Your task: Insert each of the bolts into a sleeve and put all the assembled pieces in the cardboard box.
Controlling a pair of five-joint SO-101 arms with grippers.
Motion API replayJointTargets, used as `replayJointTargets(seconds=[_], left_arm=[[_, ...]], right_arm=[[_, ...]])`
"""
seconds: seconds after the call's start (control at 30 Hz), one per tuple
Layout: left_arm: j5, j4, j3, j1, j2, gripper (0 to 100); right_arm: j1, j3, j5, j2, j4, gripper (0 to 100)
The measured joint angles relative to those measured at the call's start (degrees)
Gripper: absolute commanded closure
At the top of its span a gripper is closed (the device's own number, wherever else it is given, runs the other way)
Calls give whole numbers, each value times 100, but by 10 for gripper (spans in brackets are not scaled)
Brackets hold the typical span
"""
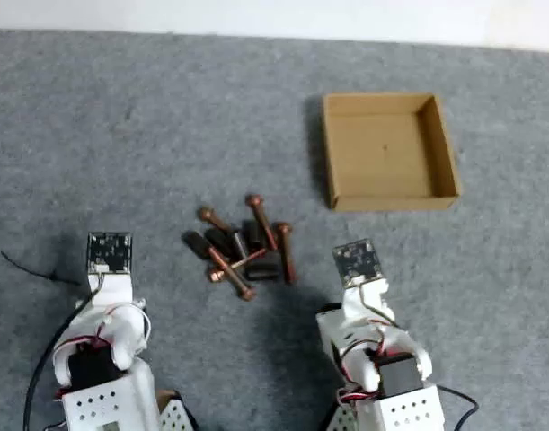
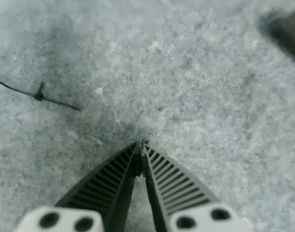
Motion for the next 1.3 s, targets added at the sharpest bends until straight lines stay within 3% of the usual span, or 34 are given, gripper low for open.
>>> replayJointTargets(seconds=[0.23,0.37,0.53,0.77,0.9,1.03,1.3], left_arm=[[0,0,0,0,0,995],[-9,-624,-299,-123,0,995],[-949,-1248,-1512,-369,-53,995],[-1213,-1301,-2189,615,0,994],[-1477,-1301,-2198,1196,26,909],[-1776,-1565,-2303,1565,879,885],[-879,-2725,-3376,1749,4097,892]], right_arm=[[-9,0,0,0,0,991],[26,0,0,0,0,991],[510,0,0,0,-114,991],[818,0,0,0,-246,991],[897,0,0,0,-308,991],[1415,0,0,0,-308,991],[1952,0,0,0,-448,993]])
